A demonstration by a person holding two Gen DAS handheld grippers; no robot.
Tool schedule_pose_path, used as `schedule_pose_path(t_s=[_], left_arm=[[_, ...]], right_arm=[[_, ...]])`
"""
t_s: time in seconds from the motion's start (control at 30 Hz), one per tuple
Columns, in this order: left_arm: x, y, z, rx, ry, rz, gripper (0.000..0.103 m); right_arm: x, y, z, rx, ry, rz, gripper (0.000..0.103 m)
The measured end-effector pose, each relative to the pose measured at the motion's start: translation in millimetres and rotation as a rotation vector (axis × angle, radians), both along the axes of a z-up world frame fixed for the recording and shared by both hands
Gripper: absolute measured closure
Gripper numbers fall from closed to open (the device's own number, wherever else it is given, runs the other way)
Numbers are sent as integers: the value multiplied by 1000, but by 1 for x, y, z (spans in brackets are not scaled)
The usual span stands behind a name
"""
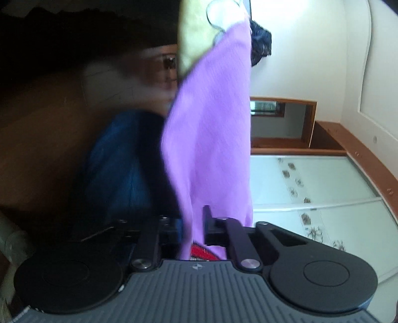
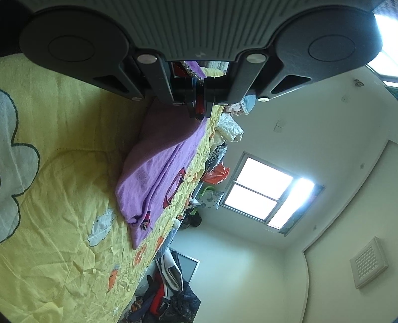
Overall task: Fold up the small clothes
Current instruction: 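Carry the hem over the sweater body toward the collar with both tools, then lower the hem onto the sweater and open both tools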
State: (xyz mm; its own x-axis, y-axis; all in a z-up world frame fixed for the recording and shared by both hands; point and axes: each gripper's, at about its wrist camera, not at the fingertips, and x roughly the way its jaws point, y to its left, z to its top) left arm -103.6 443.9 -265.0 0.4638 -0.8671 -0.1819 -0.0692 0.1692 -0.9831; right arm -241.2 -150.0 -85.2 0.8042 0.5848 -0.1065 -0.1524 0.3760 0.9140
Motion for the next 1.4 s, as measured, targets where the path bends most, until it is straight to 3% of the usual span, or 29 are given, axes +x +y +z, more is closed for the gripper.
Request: schedule_pose_path(t_s=[0.13,0.2,0.3,0.5,0.63,0.73,0.83,0.93,1.1,1.4], left_arm=[[-14,1,6,6,-6,6,102],[-17,-2,13,48,-29,-5,102],[-19,-2,31,47,-93,-16,102],[-3,20,91,-18,-276,60,102],[16,30,118,-64,-343,120,102],[32,34,125,-93,-354,182,102],[52,31,121,-108,-312,238,102],[86,30,118,-93,-262,268,102],[147,25,113,-3,-195,292,102],[222,25,117,-18,-170,360,102]], right_arm=[[-1,1,-1,-14,4,-6,98],[-3,4,2,-59,-4,-18,98],[-3,6,11,-53,-45,-25,98],[15,6,37,4,-146,-30,98],[48,-2,48,66,-185,-44,98],[86,-10,52,122,-185,-58,98],[134,-16,51,112,-157,-63,98],[186,-21,42,83,-108,-71,98],[266,-24,25,4,16,-86,98],[354,-45,0,20,129,-111,98]])
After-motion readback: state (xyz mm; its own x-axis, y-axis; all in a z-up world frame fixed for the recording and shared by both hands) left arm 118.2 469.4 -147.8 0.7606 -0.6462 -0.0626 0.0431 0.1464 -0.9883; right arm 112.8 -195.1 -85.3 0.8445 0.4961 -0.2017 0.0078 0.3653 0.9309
